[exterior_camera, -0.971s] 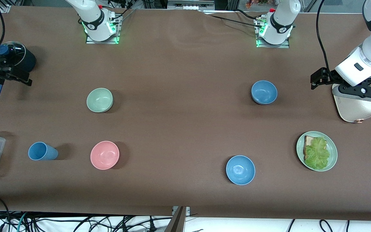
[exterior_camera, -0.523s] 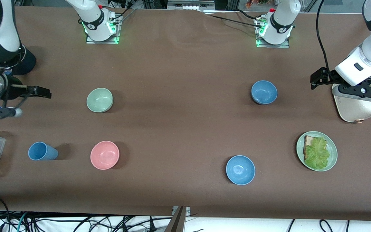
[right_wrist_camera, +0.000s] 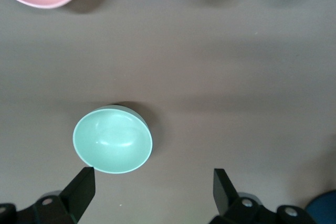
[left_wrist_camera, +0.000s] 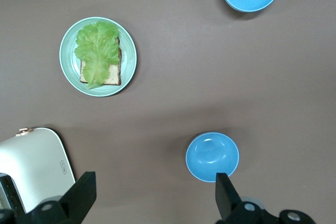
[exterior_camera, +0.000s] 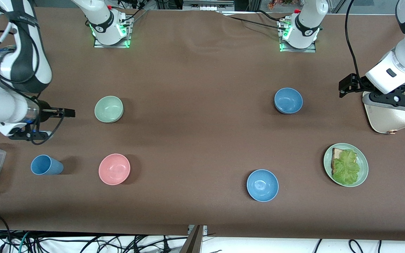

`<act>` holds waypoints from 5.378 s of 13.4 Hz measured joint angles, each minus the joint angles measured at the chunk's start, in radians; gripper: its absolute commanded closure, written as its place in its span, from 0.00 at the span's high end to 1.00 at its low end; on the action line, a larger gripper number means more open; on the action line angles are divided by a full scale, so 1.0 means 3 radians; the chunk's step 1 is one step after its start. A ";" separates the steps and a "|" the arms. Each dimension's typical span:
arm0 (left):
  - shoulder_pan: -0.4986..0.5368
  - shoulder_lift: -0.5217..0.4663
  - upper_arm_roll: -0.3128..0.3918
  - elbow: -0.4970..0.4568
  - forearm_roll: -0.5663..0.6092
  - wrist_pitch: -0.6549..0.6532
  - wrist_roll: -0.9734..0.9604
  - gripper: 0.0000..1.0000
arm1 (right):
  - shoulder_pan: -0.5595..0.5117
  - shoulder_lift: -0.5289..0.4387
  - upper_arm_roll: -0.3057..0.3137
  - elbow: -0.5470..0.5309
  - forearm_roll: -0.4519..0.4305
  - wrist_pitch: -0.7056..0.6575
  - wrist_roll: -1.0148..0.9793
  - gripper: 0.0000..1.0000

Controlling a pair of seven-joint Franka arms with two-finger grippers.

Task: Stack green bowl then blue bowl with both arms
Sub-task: 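Move the right gripper over to the light green bowl, then lower the right gripper and pinch the green bowl's rim, then slide the green bowl toward the table middle and open the right gripper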

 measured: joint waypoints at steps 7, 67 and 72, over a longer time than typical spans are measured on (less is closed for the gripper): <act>0.0000 0.0000 0.0000 0.0000 0.0000 0.0000 0.0000 1.00 | 0.0001 -0.0118 0.0000 -0.1064 0.0000 0.0917 0.0105 0.99; 0.0023 0.0009 0.0010 0.0000 0.0000 0.0000 0.0000 1.00 | 0.1224 0.0816 0.1159 -0.0586 0.0086 0.2341 0.2841 0.00; 0.0023 0.0009 0.0010 0.0000 0.0000 0.0000 0.0000 1.00 | 0.1272 0.0903 0.1159 -0.0570 0.0086 0.2376 0.2841 0.71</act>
